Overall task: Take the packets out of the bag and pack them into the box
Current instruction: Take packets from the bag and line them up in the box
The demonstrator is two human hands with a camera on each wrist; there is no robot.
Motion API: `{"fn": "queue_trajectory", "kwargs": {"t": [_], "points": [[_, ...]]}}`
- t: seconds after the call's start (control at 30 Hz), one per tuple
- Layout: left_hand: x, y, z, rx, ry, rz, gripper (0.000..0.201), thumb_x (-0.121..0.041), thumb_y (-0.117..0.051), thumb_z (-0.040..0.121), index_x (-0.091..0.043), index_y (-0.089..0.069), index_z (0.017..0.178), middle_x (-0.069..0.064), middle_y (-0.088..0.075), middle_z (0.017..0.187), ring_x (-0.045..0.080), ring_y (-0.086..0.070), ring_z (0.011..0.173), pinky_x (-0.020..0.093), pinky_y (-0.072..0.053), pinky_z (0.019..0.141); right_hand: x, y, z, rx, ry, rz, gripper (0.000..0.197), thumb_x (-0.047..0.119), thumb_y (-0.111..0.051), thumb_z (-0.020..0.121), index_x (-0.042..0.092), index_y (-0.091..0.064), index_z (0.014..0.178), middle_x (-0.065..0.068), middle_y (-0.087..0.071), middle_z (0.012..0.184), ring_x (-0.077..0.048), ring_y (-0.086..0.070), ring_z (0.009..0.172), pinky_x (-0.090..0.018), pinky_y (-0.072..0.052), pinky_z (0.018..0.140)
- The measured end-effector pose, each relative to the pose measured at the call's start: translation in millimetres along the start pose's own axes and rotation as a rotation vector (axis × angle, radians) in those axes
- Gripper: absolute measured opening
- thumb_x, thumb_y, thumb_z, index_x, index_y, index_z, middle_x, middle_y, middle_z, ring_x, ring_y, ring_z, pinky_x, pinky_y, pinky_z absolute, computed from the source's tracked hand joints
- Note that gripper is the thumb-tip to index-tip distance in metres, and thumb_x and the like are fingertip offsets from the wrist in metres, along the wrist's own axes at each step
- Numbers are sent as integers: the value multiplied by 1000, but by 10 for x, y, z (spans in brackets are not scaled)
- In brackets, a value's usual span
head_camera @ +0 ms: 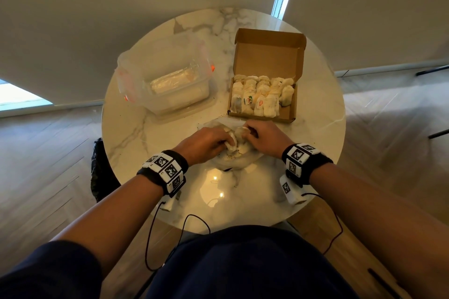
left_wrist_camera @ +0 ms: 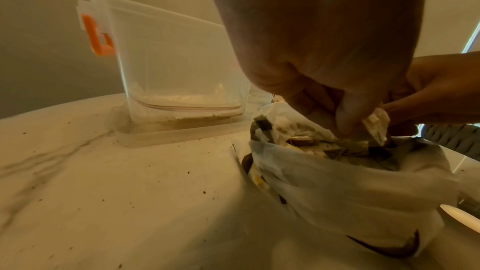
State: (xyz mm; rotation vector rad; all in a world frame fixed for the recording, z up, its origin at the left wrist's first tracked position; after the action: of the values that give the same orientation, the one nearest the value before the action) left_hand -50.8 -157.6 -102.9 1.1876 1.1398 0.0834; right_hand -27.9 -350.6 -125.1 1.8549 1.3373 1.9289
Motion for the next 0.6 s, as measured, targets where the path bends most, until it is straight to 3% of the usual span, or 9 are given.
{"fn": "queue_trajectory", "kwargs": {"t": [0.1,0.23,0.43,0.6], "points": [[24,-4,-4,-7,25,42,22,-13,-66,93,-18,-71,113,0,-70,110,14,-64,99,23,-49,86,-13,25,-19,-32,-17,-13,12,25,-59,98,15,-64,92,7,-57,75,-9,-50,65,-26,-36,60],[-10,5,32,-48,11,51,19,-17,-64,95,-16,-71,113,-1,-70,109,12,-63,97,15,-41,84,16,42,-45,-49,-6,-8,10,26,-60,98,18,-63,92,5,-58,75,-10,-51,66,-22,-34,60],[-76,37,99,-86,54,40,24,-29,-55,100,-13,-67,113,4,-70,104,18,-62,92,30,-49,82,95,38,-87,-55,13,50,12,22,-62,97,12,-68,101,-1,-67,85,-16,-60,76,-27,-46,67],[-77,45,169,-153,164,-3,20,-30,-52,102,-15,-65,107,2,-70,98,16,-62,86,25,-48,74,145,42,-115,-49,50,131,15,10,-63,93,12,-70,106,1,-71,91,-6,-62,80,-14,-45,67]]}}
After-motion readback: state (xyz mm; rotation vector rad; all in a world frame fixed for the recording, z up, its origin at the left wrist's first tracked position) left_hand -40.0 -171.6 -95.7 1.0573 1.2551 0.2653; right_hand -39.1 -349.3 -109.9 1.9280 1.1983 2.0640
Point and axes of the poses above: each hand's wrist, its own z-axis towards the middle knuckle, its own y-axis out of the back of the hand, x = y × z, the point moved 4 cm from there along z, towards the middle knuckle
